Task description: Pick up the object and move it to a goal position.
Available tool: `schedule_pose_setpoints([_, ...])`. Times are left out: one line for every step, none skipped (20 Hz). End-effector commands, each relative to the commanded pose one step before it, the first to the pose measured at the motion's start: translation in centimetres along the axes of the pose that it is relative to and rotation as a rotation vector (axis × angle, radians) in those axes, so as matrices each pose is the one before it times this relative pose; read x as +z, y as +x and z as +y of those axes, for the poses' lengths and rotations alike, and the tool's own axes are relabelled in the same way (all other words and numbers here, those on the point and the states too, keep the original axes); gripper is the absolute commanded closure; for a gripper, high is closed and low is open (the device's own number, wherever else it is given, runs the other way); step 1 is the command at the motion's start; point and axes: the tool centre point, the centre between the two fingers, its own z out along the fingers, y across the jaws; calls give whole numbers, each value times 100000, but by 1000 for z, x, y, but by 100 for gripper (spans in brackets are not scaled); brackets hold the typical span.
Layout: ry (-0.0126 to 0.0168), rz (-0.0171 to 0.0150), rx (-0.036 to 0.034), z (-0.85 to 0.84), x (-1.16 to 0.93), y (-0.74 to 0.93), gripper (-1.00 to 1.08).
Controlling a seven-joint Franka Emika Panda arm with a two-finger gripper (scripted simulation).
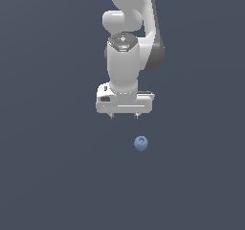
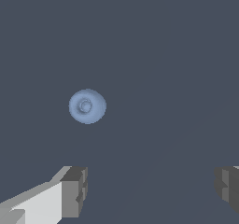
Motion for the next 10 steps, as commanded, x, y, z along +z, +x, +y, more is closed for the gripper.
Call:
schedule_pose_setpoints([0,0,0,1,0,0,-92])
schedule_pose_setpoints([0,0,0,28,-20,-8,-92])
schedule_pose_setpoints([-154,-162,-49,28,47,1,-92])
schedule_pose_setpoints([-197,-209,-60,68,39,-6,-92])
schedule_pose_setpoints([-258,-274,-79,101,43,-11,-92])
schedule_pose_setpoints([-342,-360,-104,124,62,-12,-92])
schedule_pose_setpoints([-361,-379,-111,130,66,-12,-92])
schedule_pose_setpoints([-288,-301,-89,100,54,-8,-92])
schedule_pose_setpoints([-209,-218,-66,71,40,-4,-92])
schedule_pose_setpoints([-123,-129,-41,44,22,-2,-92])
